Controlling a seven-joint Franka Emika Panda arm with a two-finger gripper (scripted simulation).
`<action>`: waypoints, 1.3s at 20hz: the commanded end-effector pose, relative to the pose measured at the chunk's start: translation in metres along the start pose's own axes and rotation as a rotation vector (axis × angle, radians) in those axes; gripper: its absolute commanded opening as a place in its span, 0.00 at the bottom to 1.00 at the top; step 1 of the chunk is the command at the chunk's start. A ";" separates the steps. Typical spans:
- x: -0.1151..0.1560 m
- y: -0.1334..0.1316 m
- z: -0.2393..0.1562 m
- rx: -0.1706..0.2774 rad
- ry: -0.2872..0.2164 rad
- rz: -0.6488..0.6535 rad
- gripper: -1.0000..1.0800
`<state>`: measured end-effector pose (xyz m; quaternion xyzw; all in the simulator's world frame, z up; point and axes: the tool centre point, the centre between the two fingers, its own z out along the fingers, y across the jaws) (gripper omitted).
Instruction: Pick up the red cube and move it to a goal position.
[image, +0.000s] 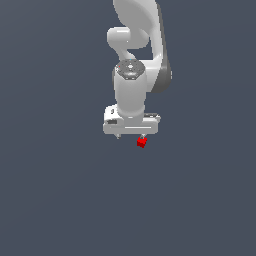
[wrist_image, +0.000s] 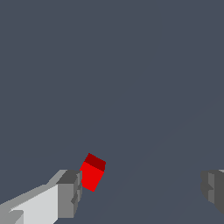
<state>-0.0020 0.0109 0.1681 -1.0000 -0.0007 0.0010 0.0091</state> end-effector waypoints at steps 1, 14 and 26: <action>0.000 0.000 0.000 0.000 0.000 0.000 0.96; -0.017 -0.009 0.030 -0.004 0.001 0.097 0.96; -0.052 -0.037 0.103 -0.013 0.005 0.326 0.96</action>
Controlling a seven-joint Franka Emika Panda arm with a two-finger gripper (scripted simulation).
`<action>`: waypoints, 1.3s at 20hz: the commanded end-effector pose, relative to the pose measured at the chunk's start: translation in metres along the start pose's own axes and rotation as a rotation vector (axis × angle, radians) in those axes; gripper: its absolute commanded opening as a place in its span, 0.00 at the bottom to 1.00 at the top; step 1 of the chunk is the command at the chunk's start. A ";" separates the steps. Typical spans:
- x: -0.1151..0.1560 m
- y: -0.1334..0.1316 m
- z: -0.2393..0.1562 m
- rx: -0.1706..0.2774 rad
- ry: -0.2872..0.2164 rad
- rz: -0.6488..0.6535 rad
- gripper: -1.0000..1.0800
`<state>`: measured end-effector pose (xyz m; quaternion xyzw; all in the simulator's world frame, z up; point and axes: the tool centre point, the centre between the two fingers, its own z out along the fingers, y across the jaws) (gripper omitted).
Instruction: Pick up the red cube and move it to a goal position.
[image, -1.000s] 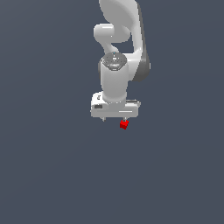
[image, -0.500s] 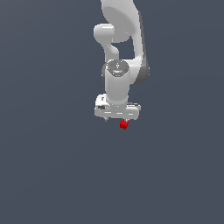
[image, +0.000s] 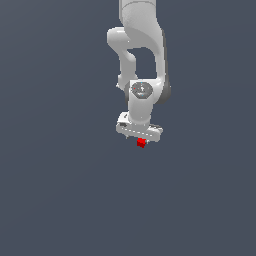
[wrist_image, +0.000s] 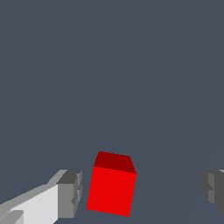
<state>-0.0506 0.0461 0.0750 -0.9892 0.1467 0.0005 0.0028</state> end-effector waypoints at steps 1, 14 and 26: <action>-0.008 -0.004 0.015 -0.002 0.002 0.047 0.96; -0.026 -0.020 0.054 -0.006 0.003 0.169 0.96; -0.027 -0.020 0.055 -0.006 0.002 0.171 0.00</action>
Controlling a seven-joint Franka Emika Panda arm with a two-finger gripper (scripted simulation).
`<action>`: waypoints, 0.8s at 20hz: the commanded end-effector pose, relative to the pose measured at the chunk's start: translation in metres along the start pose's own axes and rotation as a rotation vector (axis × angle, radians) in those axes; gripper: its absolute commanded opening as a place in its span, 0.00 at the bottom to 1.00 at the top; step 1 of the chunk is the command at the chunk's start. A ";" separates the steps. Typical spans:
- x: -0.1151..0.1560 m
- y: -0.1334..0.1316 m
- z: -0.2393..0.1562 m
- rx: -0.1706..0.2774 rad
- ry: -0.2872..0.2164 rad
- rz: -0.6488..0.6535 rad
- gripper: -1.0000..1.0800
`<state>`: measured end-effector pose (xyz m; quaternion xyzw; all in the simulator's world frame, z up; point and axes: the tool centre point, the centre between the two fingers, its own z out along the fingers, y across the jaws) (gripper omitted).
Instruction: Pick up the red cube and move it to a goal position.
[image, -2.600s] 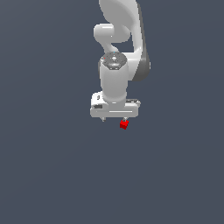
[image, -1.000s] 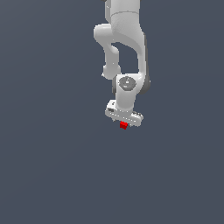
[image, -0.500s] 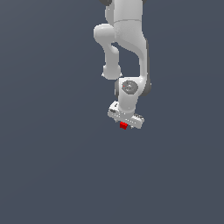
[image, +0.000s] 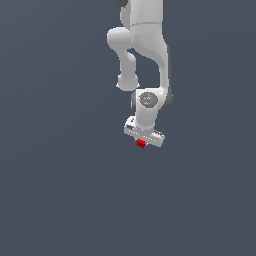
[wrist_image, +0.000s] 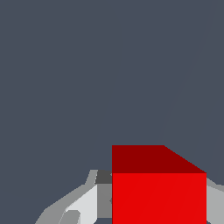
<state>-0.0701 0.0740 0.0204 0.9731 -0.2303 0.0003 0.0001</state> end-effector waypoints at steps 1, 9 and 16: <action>0.000 0.000 0.000 0.000 0.000 0.001 0.00; 0.022 0.013 -0.015 0.000 0.000 0.001 0.00; 0.052 0.027 -0.035 0.000 0.000 0.001 0.00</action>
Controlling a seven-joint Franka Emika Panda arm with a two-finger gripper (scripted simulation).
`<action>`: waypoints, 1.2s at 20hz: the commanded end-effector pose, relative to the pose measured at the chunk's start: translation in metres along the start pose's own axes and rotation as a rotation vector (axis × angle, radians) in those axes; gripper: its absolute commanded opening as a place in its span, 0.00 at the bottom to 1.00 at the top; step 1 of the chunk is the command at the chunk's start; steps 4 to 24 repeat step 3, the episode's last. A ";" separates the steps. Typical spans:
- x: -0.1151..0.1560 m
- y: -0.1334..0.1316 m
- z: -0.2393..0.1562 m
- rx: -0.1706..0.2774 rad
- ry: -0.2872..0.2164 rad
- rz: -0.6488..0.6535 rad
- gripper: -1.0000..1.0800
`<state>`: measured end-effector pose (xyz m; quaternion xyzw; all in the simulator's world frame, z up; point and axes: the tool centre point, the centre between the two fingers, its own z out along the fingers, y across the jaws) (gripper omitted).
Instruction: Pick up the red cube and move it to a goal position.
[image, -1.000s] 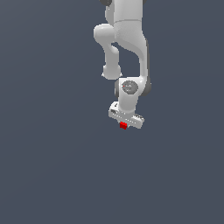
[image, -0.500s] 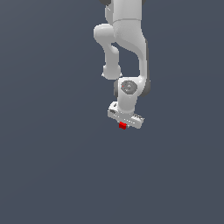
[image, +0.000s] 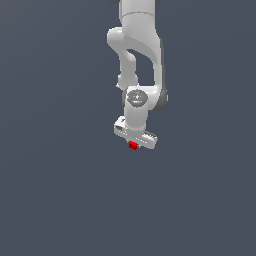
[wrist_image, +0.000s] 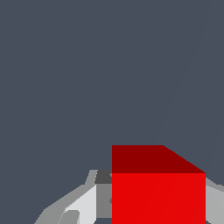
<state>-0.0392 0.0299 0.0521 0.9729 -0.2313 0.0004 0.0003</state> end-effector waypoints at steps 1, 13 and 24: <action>0.006 0.003 -0.004 0.000 -0.001 -0.002 0.00; 0.007 0.003 -0.005 0.000 -0.001 -0.002 0.00; 0.007 0.003 -0.005 0.000 -0.001 -0.002 0.00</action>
